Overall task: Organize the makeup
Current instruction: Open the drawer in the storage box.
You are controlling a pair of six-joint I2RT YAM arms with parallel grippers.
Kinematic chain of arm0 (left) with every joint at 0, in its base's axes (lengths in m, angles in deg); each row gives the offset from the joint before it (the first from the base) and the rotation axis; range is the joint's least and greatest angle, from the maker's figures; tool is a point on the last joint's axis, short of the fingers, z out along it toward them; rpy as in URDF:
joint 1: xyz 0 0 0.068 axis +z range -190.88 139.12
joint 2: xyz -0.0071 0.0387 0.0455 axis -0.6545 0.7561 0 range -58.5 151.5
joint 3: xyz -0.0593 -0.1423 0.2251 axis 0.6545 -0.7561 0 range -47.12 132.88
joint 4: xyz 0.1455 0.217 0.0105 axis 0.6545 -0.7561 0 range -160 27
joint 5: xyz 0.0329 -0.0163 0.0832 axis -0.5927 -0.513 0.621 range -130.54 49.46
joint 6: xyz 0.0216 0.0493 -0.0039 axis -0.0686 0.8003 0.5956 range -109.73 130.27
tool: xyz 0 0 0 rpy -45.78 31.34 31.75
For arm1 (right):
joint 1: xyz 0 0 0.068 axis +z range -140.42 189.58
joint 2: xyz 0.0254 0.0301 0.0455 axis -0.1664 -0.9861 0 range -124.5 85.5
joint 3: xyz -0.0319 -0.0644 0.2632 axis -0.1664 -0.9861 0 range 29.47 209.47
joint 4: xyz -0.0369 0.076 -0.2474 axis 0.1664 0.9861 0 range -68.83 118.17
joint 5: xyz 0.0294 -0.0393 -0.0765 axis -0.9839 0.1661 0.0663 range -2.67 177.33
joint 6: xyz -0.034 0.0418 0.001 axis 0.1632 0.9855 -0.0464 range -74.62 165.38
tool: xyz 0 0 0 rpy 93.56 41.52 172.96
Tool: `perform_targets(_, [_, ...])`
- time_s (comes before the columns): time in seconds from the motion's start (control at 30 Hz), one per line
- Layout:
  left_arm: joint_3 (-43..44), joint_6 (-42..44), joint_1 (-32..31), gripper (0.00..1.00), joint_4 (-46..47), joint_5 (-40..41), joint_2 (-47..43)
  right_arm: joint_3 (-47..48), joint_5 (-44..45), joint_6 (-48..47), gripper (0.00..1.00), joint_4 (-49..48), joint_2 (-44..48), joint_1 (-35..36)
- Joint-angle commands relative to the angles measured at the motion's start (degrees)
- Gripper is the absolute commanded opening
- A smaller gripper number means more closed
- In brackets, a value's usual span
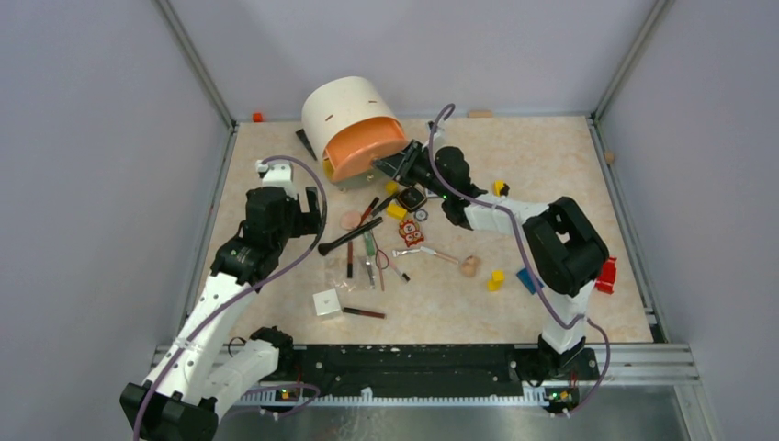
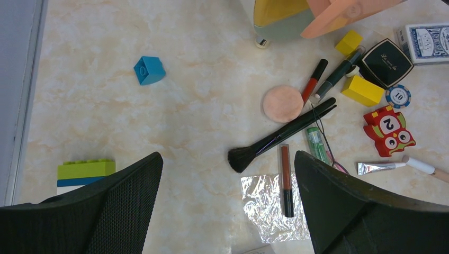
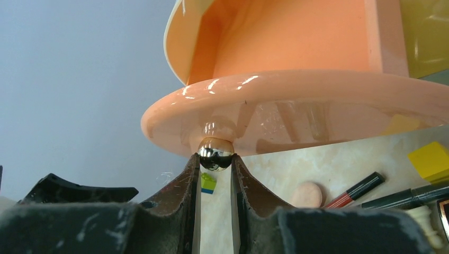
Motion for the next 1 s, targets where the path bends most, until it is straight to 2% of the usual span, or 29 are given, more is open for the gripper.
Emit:
perform_targets(0.0, [-0.33,0.72,0.34,0.99,2.25,-0.42,0.1,-1.7,-1.46,-1.87,0.08,-0.3,3.63,1.15])
perform_targets(0.37, [-0.35,0.72,0.34,0.99,2.3,-0.73,0.06,-4.0,-1.5,-2.17,0.09,0.16,6.23,1.41])
perform_targets(0.5, [-0.4,0.72,0.34,0.99,2.28,-0.77,0.22,-3.84,-1.3,-2.05,0.12,0.47,5.61,1.41])
perform_targets(0.8, [-0.45,0.78,0.34,0.99,2.3,-0.86,0.23,-3.32,-0.16,-3.08,0.39,4.56,6.17,1.41])
perform_targets(0.97, [-0.5,0.81,0.41,0.99,2.3,-0.88,0.17,-2.46,0.86,-6.22,0.57,9.46,8.14,1.41])
